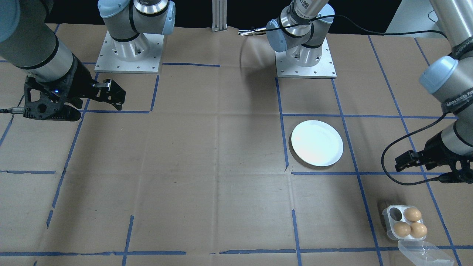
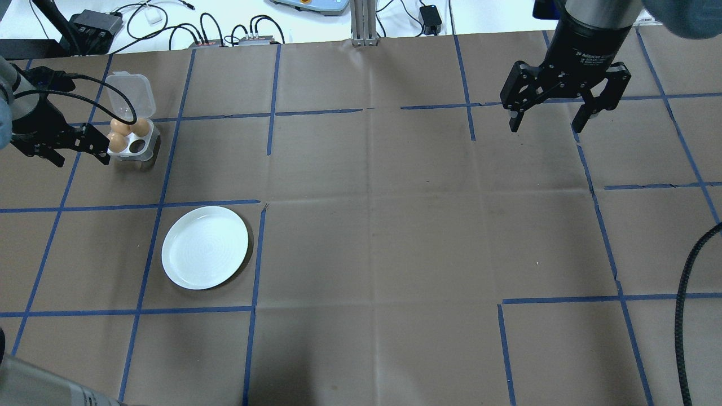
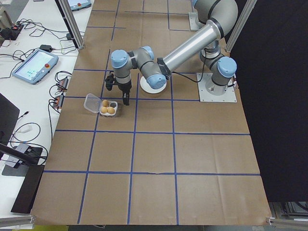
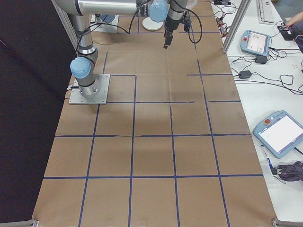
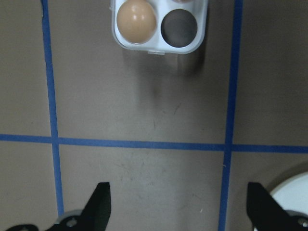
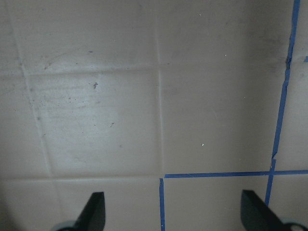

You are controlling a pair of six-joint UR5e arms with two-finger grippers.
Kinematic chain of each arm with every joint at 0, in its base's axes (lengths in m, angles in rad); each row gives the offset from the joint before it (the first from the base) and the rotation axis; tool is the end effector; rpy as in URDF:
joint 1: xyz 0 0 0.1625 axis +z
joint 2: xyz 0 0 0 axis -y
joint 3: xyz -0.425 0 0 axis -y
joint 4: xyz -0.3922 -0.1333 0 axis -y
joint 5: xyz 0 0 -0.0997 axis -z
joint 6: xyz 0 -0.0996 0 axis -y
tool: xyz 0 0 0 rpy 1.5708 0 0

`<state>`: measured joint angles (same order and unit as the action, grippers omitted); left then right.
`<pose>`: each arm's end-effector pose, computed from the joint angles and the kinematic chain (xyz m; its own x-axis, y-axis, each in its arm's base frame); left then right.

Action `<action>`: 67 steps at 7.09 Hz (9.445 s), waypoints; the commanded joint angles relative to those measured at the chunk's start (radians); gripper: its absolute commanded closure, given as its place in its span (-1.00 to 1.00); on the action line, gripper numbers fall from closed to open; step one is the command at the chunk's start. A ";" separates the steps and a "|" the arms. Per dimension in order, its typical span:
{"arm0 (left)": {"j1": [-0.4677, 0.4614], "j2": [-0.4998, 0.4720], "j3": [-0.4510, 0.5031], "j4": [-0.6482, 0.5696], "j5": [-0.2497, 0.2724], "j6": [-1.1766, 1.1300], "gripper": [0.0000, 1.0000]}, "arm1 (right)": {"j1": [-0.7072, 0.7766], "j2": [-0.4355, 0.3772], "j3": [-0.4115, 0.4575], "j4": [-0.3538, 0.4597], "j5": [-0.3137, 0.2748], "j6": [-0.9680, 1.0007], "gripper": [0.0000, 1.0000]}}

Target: Place egg on plate

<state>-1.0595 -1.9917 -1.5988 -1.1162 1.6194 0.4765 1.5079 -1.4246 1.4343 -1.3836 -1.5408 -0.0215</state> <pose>0.1949 -0.6099 0.2813 -0.9984 -0.0345 -0.0458 -0.0353 0.9992 0.0172 0.1026 -0.5399 0.4620 -0.9983 0.0476 -0.0336 0.0402 0.9800 0.1949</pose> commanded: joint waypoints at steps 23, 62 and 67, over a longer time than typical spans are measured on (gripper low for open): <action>-0.024 -0.294 0.281 -0.002 -0.042 -0.012 -0.09 | 0.000 -0.001 0.000 0.000 -0.001 0.000 -1.00; -0.063 -0.326 0.362 0.051 -0.050 0.923 -0.99 | 0.000 -0.001 0.000 0.000 0.001 0.000 -1.00; -0.025 -0.322 0.382 -0.046 -0.096 0.907 -0.88 | 0.000 -0.001 0.000 0.000 0.001 0.000 -1.00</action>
<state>-1.0853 -2.3147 -1.2187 -1.1406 1.5252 1.3815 1.5079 -1.4246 1.4343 -1.3837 -1.5403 -0.0215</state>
